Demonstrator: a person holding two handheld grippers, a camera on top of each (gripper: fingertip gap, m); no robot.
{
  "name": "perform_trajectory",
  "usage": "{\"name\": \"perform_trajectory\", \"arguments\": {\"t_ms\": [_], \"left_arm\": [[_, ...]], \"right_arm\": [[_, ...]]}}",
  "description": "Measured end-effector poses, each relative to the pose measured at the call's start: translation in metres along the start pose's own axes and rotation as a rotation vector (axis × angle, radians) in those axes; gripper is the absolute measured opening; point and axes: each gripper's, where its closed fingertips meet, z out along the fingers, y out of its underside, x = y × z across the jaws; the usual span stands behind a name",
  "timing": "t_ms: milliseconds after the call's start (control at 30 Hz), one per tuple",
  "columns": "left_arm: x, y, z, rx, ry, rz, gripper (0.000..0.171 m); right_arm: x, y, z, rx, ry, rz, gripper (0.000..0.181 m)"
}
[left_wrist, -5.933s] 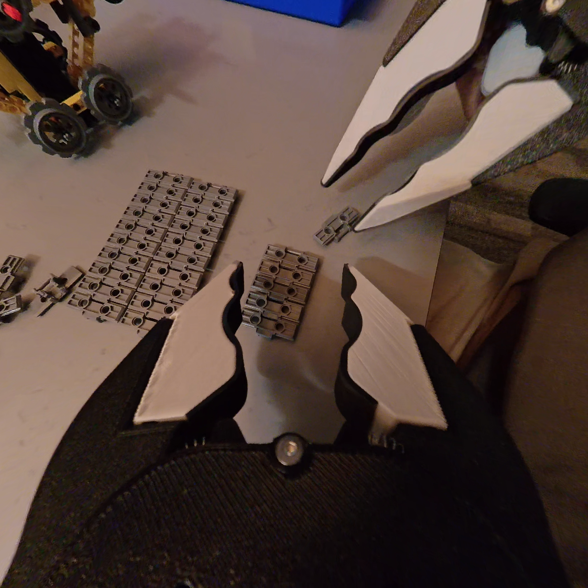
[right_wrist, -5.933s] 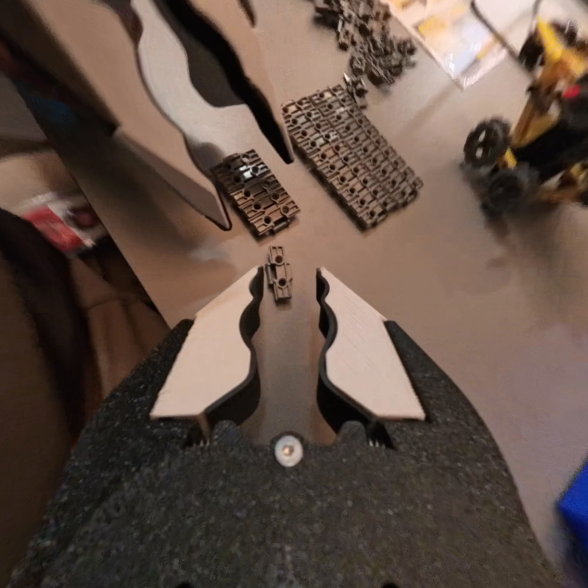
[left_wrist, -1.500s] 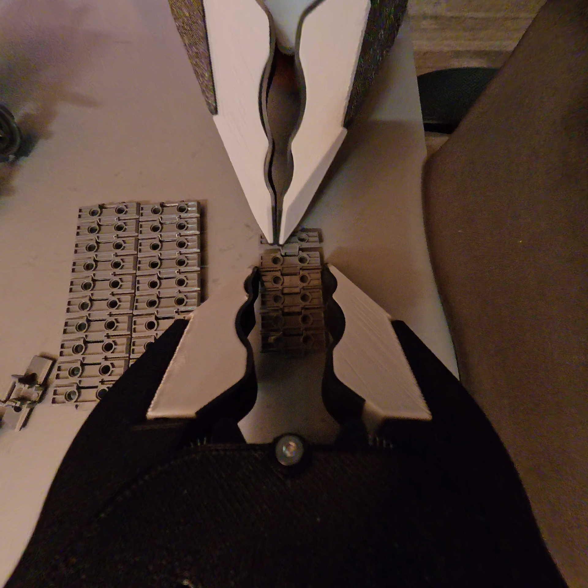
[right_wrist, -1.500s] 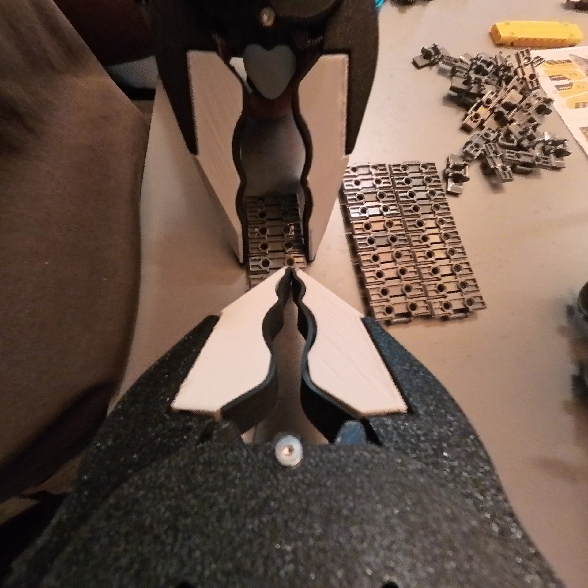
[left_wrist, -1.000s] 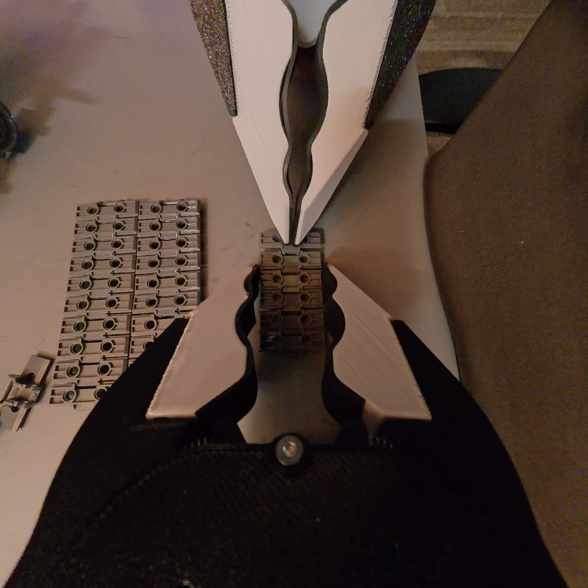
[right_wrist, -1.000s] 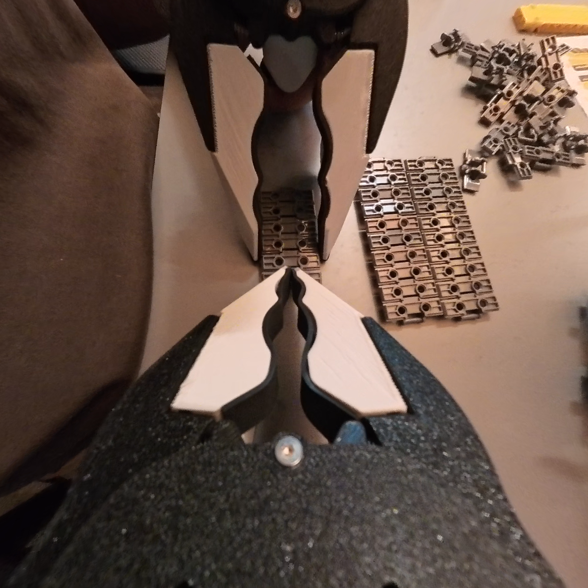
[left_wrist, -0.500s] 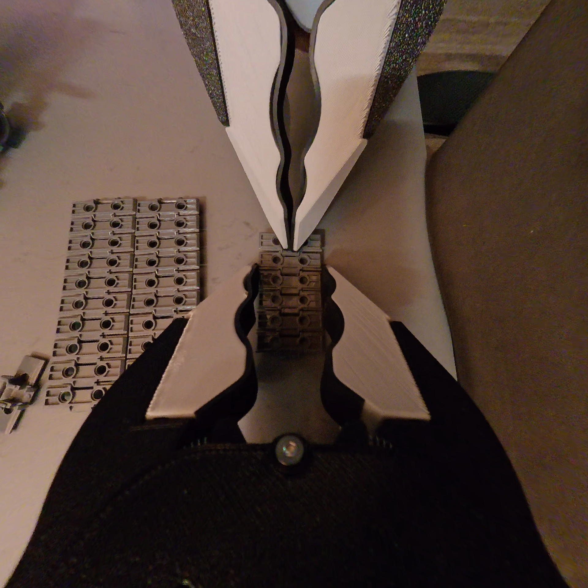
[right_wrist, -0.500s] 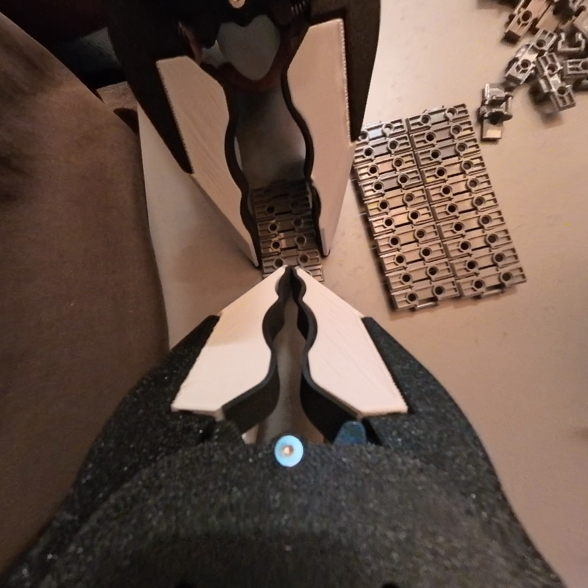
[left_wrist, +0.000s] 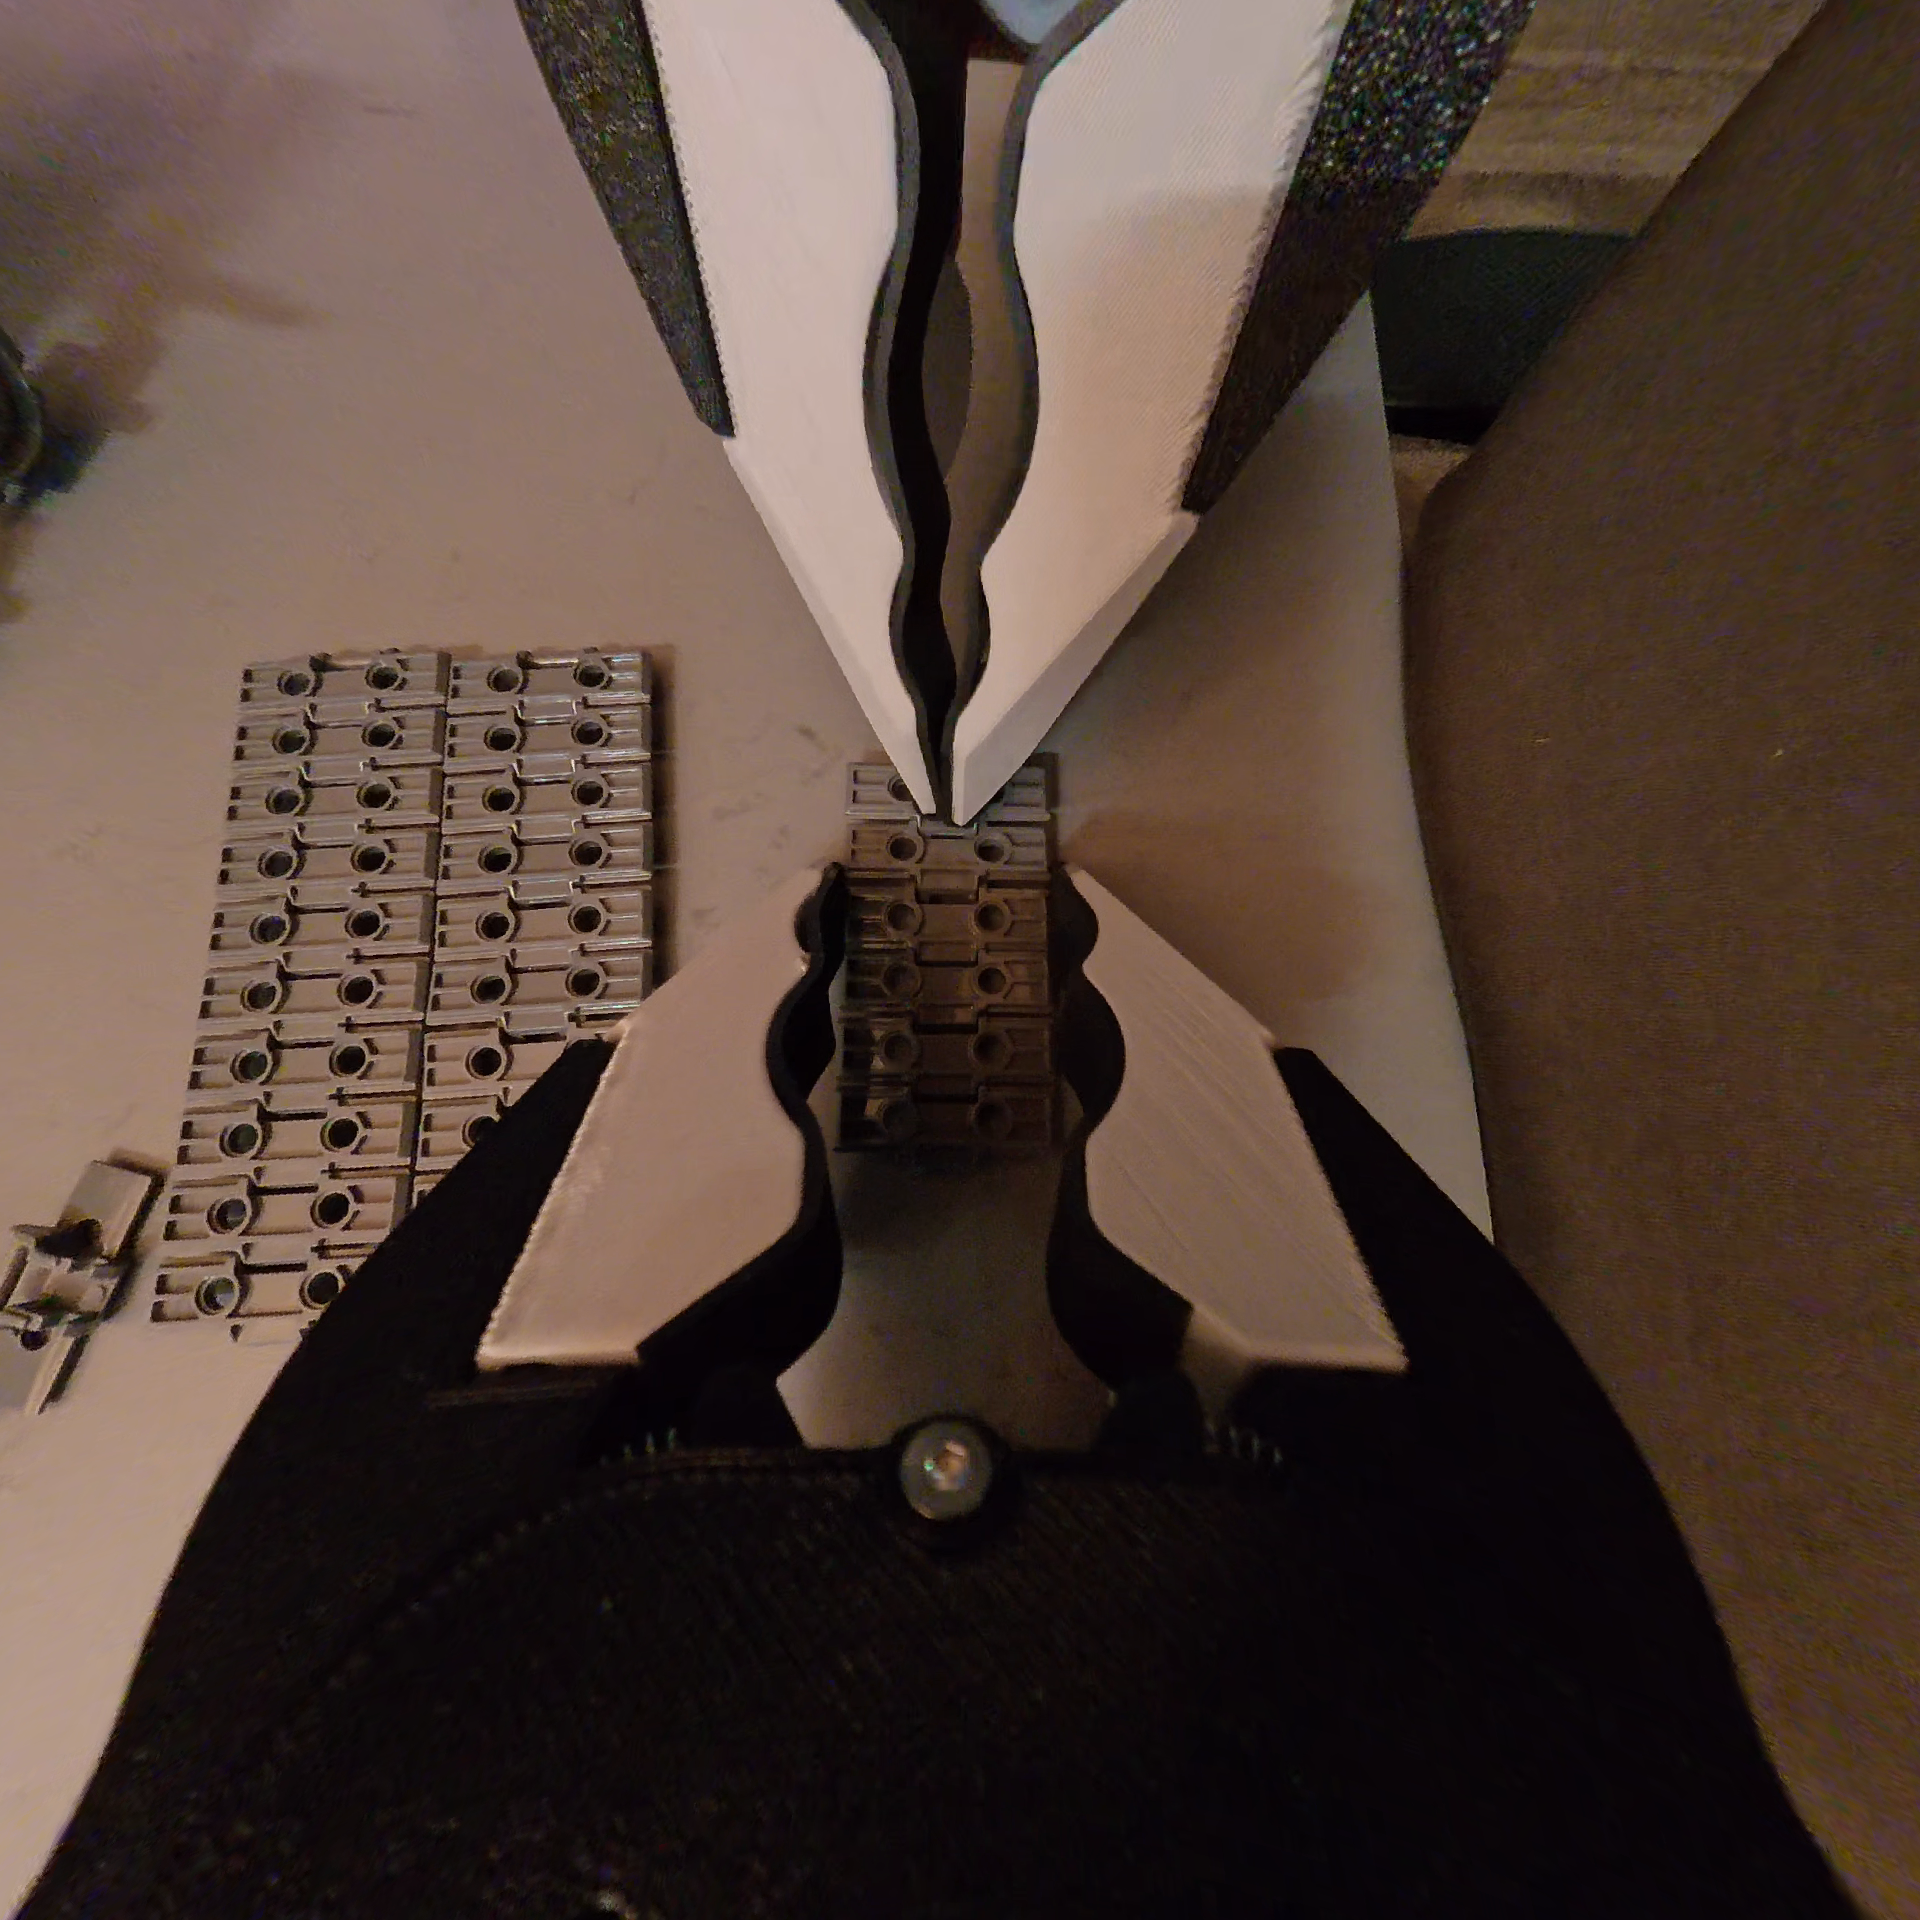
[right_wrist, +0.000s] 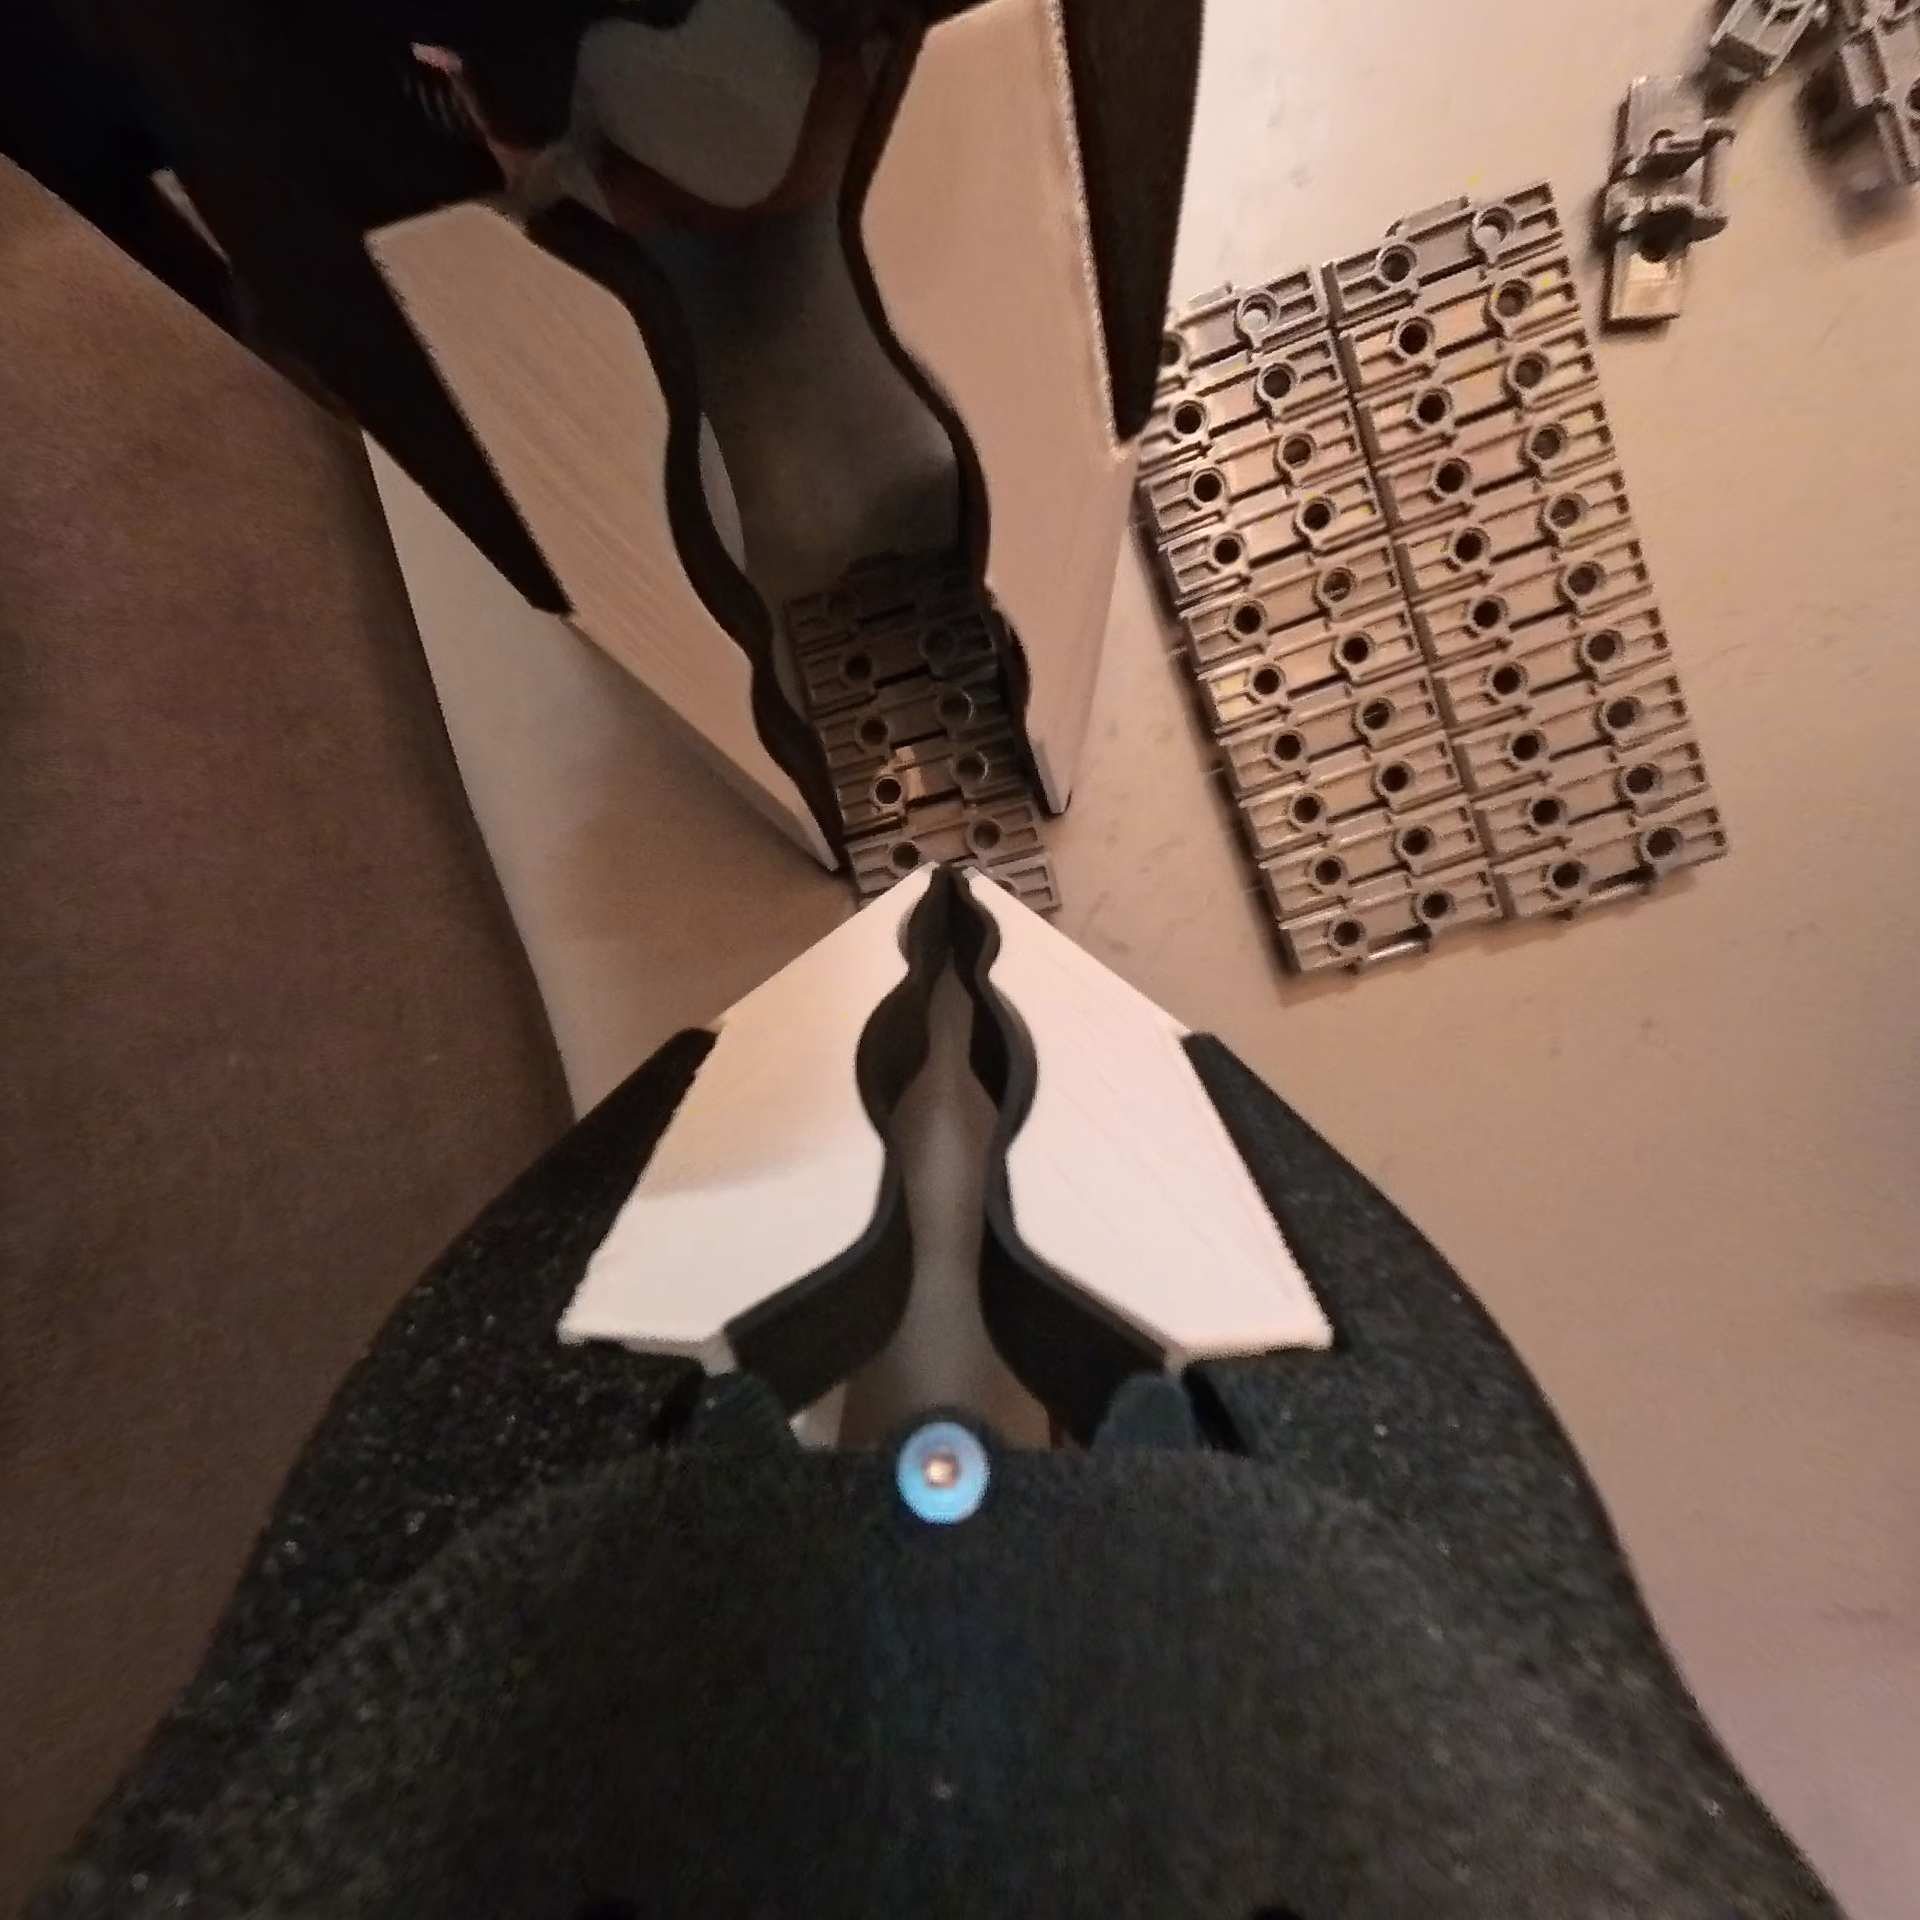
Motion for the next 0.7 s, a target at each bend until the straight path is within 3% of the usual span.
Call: {"name": "perform_trajectory", "arguments": {"t_ms": [333,567,700], "left_arm": [[-0.0002,-0.0007,0.0008,0.000,-0.012,0.008,0.036],[-0.0005,-0.0010,0.0014,-0.001,-0.023,0.019,0.036],[-0.0009,-0.0012,0.0012,0.000,-0.020,0.015,0.036]], "right_arm": [[-0.0001,0.0001,0.0012,-0.101,0.011,-0.031,0.000],[0.0000,-0.0012,0.0034,-0.073,-0.035,0.001,0.000],[0.0004,-0.0018,0.0033,-0.078,0.027,-0.060,0.000]]}}
